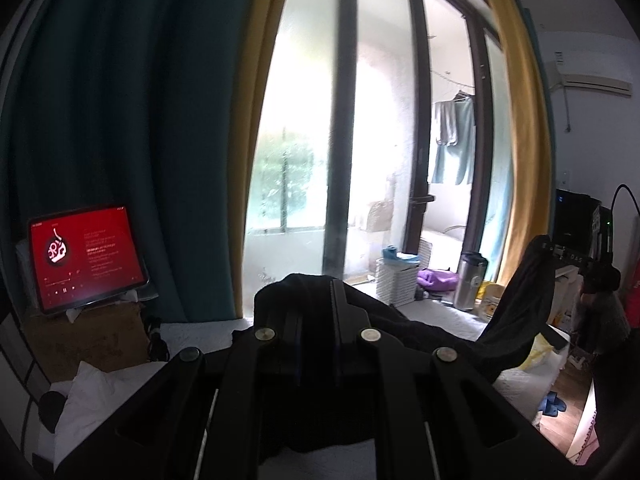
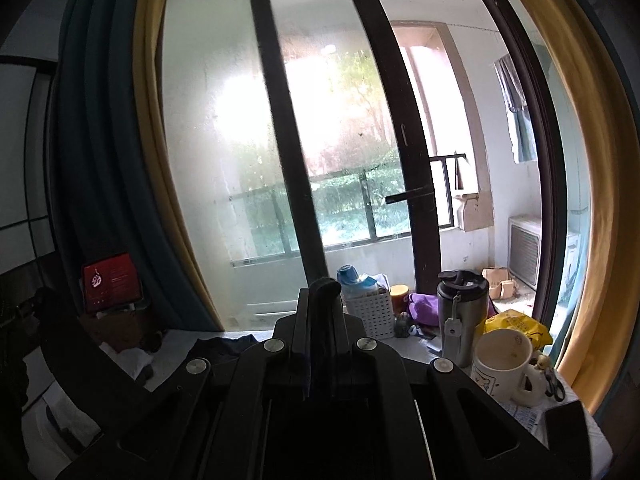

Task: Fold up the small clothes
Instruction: 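Lift the gripped t-shirt high above the bed with both tools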

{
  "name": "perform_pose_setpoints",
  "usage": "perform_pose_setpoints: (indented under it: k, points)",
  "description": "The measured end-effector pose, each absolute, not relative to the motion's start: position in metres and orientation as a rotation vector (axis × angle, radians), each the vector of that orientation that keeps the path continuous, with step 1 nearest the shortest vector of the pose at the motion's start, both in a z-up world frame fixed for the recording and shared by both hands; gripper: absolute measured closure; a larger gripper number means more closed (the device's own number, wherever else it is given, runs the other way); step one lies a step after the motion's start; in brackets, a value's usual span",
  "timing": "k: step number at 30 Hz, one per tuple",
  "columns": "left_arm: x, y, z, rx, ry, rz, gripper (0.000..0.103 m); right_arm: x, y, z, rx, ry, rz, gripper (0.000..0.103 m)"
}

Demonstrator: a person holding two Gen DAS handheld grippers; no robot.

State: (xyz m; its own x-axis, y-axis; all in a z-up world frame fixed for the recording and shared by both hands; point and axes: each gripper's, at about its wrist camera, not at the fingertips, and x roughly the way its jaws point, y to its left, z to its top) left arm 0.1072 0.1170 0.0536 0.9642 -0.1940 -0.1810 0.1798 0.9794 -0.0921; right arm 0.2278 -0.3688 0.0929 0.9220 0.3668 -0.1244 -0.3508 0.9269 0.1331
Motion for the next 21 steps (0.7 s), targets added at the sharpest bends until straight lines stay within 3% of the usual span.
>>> perform_pose_setpoints:
  k: [21]
  points:
    - [0.285,0.185,-0.015,-0.267,0.446,-0.112,0.093,0.428,-0.320,0.064,0.194,0.262,0.326,0.097]
